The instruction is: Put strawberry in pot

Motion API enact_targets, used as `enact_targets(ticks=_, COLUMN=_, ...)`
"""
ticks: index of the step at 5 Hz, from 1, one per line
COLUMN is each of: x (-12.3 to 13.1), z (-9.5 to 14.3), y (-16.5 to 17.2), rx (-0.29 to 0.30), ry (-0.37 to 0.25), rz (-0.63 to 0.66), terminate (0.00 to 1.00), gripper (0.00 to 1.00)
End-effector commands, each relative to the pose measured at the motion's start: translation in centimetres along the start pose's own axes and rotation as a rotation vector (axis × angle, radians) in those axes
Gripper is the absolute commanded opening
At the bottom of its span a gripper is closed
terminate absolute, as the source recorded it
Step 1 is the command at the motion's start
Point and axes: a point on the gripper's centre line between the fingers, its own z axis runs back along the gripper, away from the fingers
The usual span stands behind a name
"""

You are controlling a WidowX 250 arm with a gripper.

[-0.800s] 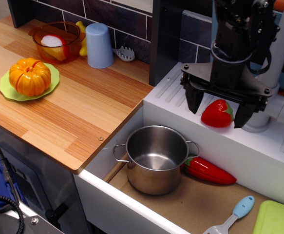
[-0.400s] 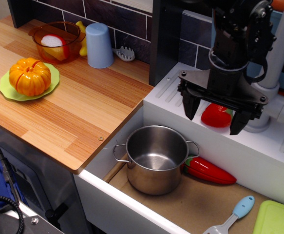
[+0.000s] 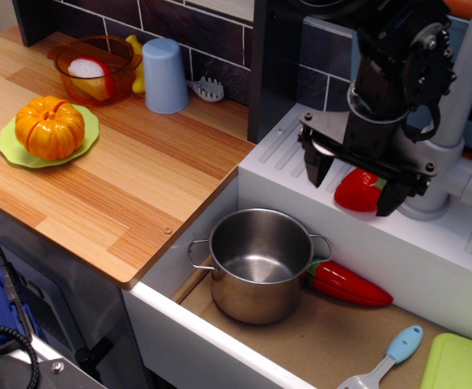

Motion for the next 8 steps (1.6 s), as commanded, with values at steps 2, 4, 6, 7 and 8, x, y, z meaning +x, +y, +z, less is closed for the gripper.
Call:
enact_targets(ticks=2, x=2.2, z=-1.2, y=0.8, rx=-0.041, ry=-0.09, rz=-0.098, terminate=0.0, gripper=1.0)
enact_targets(ticks=4, x=3.5, z=-2.7, y=1.0, rx=-0.096, ry=-0.108, rz=-0.116, terminate=0.0, gripper=1.0)
enact_targets(ticks=6, x=3.6, z=-4.9, y=0.8, rx=-0.194, ry=-0.127, rz=-0.064, terminate=0.0, gripper=1.0)
enact_targets(ticks=7, x=3.5, z=-5.6, y=1.0, rx=-0.235, ry=-0.121, rz=-0.043, terminate=0.0, gripper=0.0)
enact_targets(ticks=8, x=3.5, z=-5.0, y=1.2, rx=-0.215, ry=-0.1, rz=-0.044, terminate=0.0, gripper=0.0)
